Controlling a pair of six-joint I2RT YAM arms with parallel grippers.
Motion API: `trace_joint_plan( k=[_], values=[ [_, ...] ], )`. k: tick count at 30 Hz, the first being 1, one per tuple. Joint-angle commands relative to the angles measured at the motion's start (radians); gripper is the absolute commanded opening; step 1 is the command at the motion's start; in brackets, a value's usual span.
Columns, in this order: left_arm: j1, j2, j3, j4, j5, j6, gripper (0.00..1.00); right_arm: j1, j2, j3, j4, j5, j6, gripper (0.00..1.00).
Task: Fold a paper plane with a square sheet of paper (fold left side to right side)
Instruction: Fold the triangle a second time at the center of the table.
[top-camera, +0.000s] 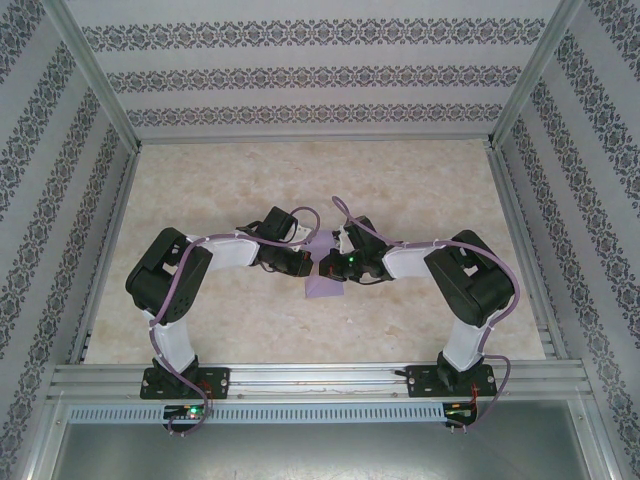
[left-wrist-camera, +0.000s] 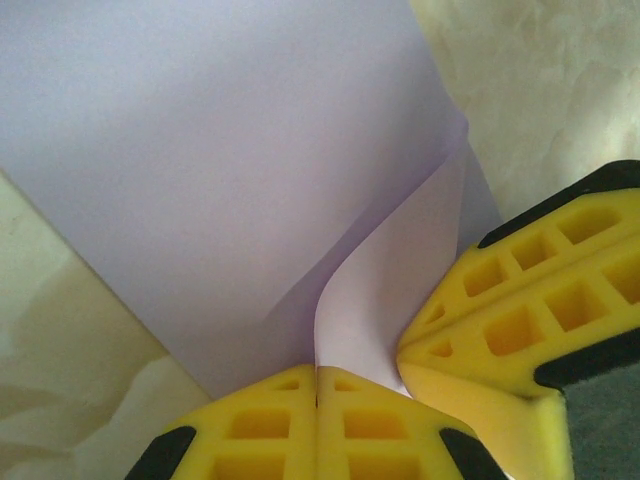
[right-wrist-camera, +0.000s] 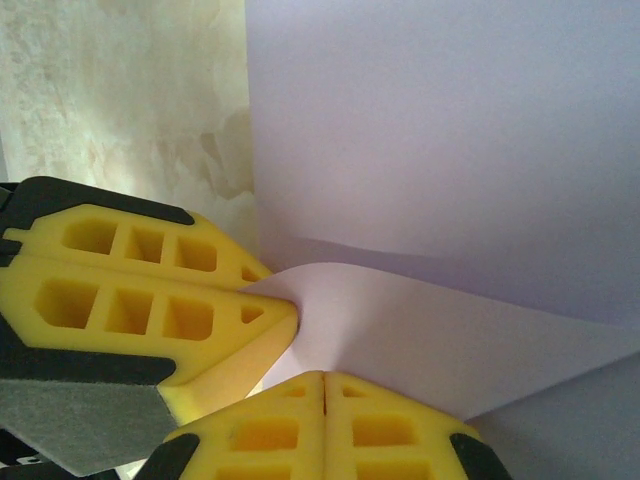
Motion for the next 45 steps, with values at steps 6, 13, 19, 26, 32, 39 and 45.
trace_joint_plan(
  k=[6, 13, 19, 26, 32, 39, 45],
  values=[
    [0.012, 0.034, -0.006, -0.049, -0.063, 0.024, 0.03, 0.006, 0.019, -0.007, -0.034, 0.033, -0.017, 0.0],
    [0.013, 0.027, -0.001, -0.051, -0.062, 0.021, 0.12, 0.005, 0.018, -0.018, -0.04, 0.039, -0.019, 0.0],
    [0.014, -0.009, 0.009, -0.052, -0.066, 0.006, 0.2, 0.005, 0.017, -0.027, -0.047, 0.044, -0.021, 0.0],
    [0.02, -0.097, 0.025, -0.088, -0.097, -0.014, 0.26, 0.005, 0.021, -0.032, -0.046, 0.046, -0.021, 0.0],
    [0.025, -0.186, 0.002, -0.122, -0.08, -0.04, 0.27, 0.004, 0.032, -0.027, -0.044, 0.041, -0.022, 0.0],
    [0.024, -0.269, -0.092, -0.088, 0.076, -0.141, 0.19, 0.005, 0.039, -0.026, -0.044, 0.042, -0.019, 0.0],
    [0.022, -0.267, -0.175, 0.054, 0.224, -0.277, 0.15, 0.005, 0.042, -0.024, -0.046, 0.043, -0.017, 0.0]
  ],
)
